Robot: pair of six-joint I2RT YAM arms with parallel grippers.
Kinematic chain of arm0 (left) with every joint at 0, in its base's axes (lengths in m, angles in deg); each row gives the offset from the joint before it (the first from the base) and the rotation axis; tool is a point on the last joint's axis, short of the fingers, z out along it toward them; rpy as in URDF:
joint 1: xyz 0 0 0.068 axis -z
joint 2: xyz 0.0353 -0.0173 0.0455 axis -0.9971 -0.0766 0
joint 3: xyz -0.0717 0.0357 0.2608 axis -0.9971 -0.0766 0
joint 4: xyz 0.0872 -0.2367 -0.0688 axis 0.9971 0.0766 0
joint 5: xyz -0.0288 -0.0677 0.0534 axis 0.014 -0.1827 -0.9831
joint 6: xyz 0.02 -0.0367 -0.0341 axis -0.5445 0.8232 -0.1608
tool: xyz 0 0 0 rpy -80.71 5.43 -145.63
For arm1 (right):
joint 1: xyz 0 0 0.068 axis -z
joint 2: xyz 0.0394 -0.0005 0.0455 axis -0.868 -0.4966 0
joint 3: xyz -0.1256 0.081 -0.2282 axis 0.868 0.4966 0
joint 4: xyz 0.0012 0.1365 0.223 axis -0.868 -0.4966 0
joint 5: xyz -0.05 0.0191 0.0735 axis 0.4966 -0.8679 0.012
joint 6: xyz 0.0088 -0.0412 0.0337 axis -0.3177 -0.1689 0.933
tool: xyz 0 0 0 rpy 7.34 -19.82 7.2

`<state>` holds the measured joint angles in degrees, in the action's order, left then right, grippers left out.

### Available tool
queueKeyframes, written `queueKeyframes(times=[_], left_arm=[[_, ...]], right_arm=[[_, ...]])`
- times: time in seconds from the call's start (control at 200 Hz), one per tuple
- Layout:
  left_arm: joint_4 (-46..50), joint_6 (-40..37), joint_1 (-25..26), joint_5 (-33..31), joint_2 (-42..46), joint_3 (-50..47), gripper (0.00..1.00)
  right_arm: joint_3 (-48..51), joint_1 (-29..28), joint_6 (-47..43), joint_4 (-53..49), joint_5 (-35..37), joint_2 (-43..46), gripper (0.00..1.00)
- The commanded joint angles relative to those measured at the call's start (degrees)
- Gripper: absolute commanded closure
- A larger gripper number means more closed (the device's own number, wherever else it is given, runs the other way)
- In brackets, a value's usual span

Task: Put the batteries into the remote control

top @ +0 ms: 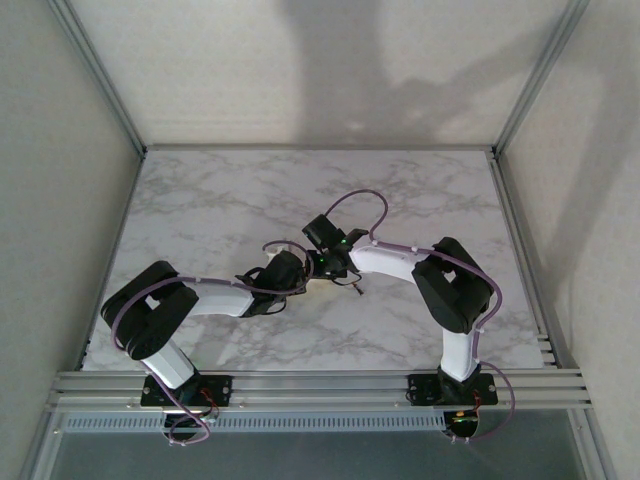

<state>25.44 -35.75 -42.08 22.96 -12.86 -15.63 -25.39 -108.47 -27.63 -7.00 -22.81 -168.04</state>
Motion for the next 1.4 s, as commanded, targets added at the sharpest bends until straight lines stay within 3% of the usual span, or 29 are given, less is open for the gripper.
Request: queueKeyframes(times=[0.0, 0.391, 1.397], left_arm=[[0.8, -0.6, 0.9, 3.0, 0.6, -0.3, 0.78], [2.4, 0.6, 0.6, 1.6, 0.6, 1.5, 0.72], [7.9, -0.1, -1.9, -1.0, 5.8, 4.9, 0.66]], right_arm=[[0.3, 0.1, 1.3, 1.8, -1.8, -0.6, 0.77], [-5.5, 0.6, 0.4, 0.6, -1.9, -3.8, 0.77], [-3.6, 2.2, -0.9, 1.6, -3.0, -1.1, 0.73]])
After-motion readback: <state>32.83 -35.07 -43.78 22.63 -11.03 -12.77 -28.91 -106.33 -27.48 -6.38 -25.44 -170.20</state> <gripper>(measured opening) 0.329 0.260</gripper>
